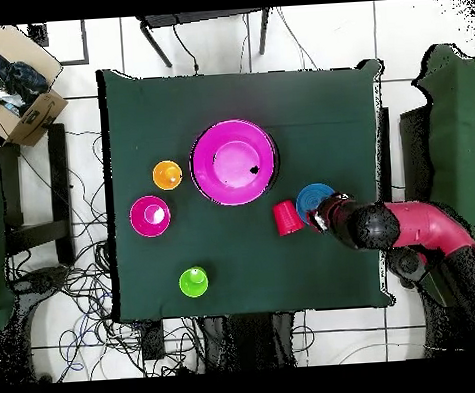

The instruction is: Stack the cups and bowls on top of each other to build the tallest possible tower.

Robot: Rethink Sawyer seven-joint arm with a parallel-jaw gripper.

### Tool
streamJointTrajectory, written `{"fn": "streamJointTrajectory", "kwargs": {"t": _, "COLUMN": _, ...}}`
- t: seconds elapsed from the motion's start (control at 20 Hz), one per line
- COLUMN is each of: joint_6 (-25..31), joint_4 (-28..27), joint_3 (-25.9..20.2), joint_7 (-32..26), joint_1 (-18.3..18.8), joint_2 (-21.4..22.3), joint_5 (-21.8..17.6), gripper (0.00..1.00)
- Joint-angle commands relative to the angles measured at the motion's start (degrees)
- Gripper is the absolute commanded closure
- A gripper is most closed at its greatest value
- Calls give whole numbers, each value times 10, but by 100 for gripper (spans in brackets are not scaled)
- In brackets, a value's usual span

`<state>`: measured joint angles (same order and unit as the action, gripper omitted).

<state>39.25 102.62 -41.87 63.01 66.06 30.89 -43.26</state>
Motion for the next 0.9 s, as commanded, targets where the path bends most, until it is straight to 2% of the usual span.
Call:
{"fn": "streamJointTrajectory", "kwargs": {"t": 0.05, "joint_6": 147, "joint_4": 10, "joint_3": -45, "joint_7": -286, "joint_1": 27, "joint_2": -78, "joint_5": 4, "gripper": 0}}
{"fn": "streamJointTrajectory", "kwargs": {"t": 0.3, "joint_6": 136, "joint_4": 2, "joint_3": -60, "joint_7": -312, "joint_1": 36, "joint_2": -85, "joint_5": -32, "gripper": 0}}
{"fn": "streamJointTrajectory", "kwargs": {"t": 0.7, "joint_6": 115, "joint_4": 18, "joint_3": -77, "joint_7": -299, "joint_1": 34, "joint_2": -71, "joint_5": -39, "gripper": 0}}
{"fn": "streamJointTrajectory", "kwargs": {"t": 0.9, "joint_6": 98, "joint_4": 13, "joint_3": -89, "joint_7": -313, "joint_1": 41, "joint_2": -74, "joint_5": -46, "gripper": 0}}
